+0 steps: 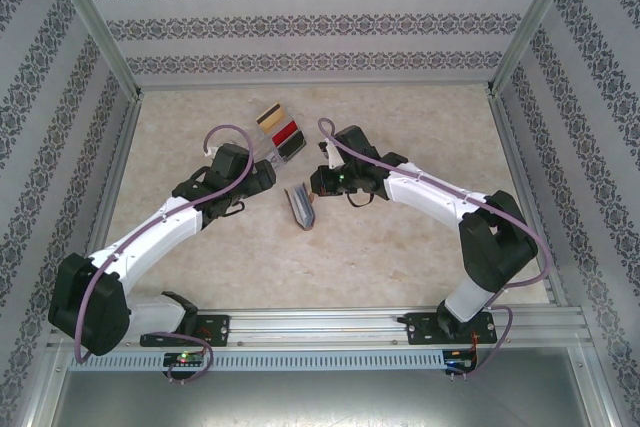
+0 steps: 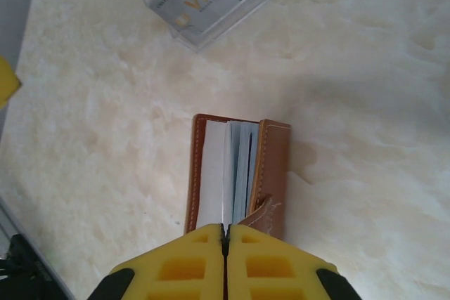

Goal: Take the credit cards out of the card holder

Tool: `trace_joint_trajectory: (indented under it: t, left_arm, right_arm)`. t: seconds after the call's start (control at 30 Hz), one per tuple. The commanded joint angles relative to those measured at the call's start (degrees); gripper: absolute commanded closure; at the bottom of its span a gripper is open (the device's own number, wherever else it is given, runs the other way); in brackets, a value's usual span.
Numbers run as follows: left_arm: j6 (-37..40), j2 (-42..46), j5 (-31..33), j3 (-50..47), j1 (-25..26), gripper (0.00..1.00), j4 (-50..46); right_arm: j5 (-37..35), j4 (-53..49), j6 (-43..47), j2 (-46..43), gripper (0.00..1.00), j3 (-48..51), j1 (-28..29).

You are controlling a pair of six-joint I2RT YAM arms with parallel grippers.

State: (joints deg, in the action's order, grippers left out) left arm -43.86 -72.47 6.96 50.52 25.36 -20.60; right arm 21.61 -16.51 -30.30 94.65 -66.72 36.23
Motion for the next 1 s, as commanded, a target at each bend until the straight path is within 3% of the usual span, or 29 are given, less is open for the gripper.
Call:
trace_joint_trajectory:
  t: [0.0,0.1,0.37,0.77,0.97]
  left_arm:
    - [0.2,0.3,-1.1,0.4,-0.6,0.0,-0.2]
    - [0.2,0.0,-1.8,0.4,-0.5,0.0,0.1]
    - [0.5,-3.1,-8.5,0.4,-0.5,0.01,2.7]
    - [-1.9,-17.0,-29.0,2.9,-0.1,0.34,13.0]
    - [-3.5,-22.2,-33.1,5.3,1.2,0.38,15.9]
  right_arm:
    - [3.1,3.1,-0.9,-1.5,0.92,-1.5,0.0]
    - [3.0,3.9,-1.0,-1.5,0.92,-1.0,0.0]
    - [-5.8,-0.6,0.6,-2.6,0.92,1.0,-2.0]
    - [-8.4,-1.8,3.9,-3.8,0.92,8.2,-10.0]
    - [-7.5,-1.0,4.3,-2.0,0.92,9.5,-11.4]
